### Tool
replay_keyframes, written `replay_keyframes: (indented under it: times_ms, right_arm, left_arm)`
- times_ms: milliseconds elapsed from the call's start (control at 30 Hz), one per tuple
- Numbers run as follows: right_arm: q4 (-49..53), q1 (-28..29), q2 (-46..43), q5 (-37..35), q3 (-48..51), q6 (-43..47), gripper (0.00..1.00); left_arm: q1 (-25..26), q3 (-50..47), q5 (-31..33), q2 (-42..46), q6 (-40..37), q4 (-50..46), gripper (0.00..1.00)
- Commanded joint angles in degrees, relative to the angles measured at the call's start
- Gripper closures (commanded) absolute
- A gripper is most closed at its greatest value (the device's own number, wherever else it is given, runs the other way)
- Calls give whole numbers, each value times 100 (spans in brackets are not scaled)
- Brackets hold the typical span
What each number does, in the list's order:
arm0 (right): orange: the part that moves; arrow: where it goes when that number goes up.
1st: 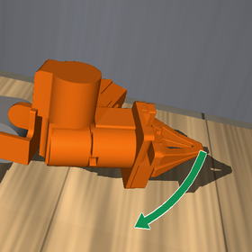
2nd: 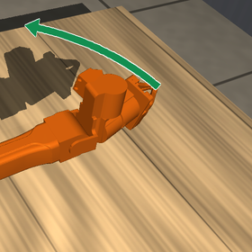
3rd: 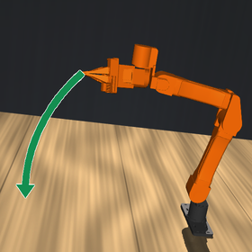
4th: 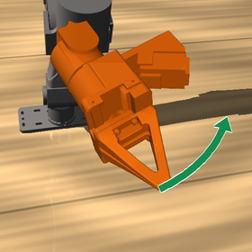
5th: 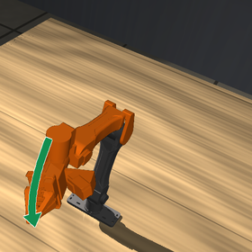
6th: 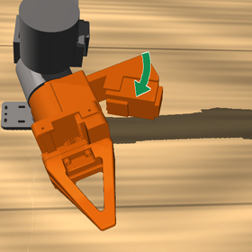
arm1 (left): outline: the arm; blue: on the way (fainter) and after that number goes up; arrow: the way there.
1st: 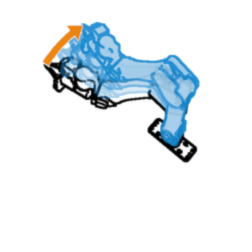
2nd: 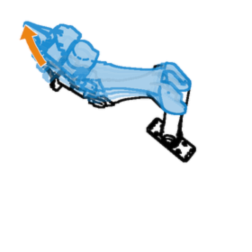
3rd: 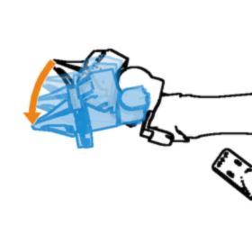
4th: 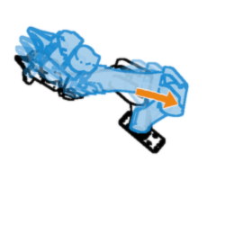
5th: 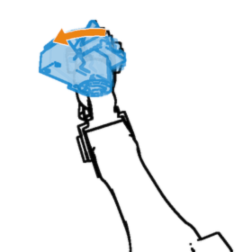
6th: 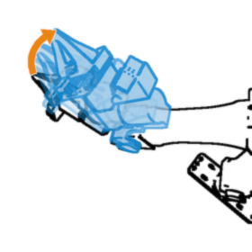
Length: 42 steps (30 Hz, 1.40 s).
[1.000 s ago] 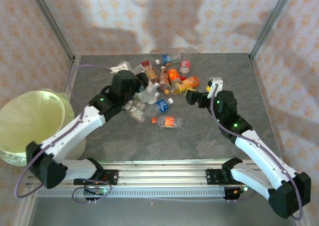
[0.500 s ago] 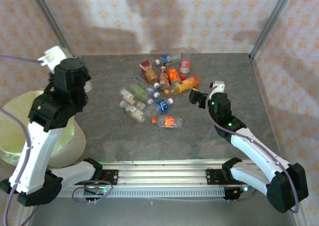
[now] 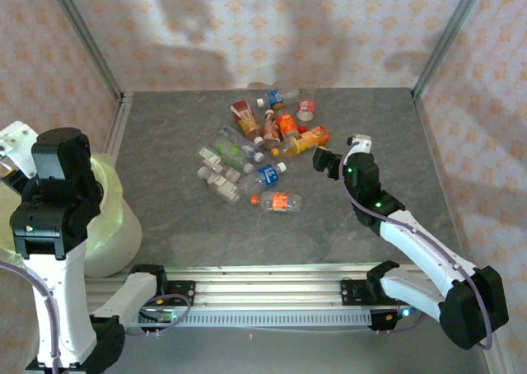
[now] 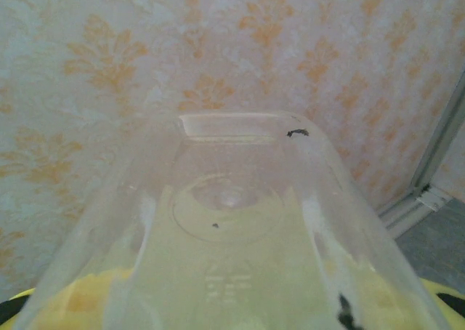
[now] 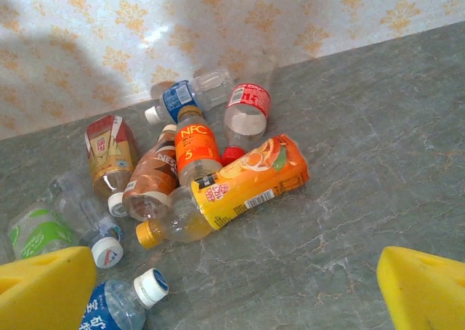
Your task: Put the plastic bottles in the bin
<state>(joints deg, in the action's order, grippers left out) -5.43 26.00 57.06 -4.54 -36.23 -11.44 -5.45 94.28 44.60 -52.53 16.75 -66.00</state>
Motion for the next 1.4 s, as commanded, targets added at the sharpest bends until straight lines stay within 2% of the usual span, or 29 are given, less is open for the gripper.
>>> replay_keyframes:
  times_ms: [0,200,300,667,900,1200,1367]
  right_arm:
    - [76,7,33,14,-174,-53,1]
    - [191,9,25,117,-192,-32,1]
    - [253,5,-2,120,-191,-49,1]
    - [397,6,-10,133,-148,-214,1]
    - [400,9,-10,94,-104,-284,1]
    - [402,3,30,76,-106,-232,1]
    - [405,5,42,71,-99,-253,1]
  left_arm:
    - [-962,-444,-1341,42,-98,-145,44]
    - [-2336,-1019,-2933,-68,25,319,45]
    - [-2632,-1258,-3522,-131,183,602,45]
    - [-2664,-1760,-4445,-594,733,1539,45]
    - [-2669,-1913,-4613,-808,985,1971,44]
    - [-2687,-1745,-4410,-1247,992,2188,44]
    - [-2696,-1666,-4995,-1432,1113,2234,41]
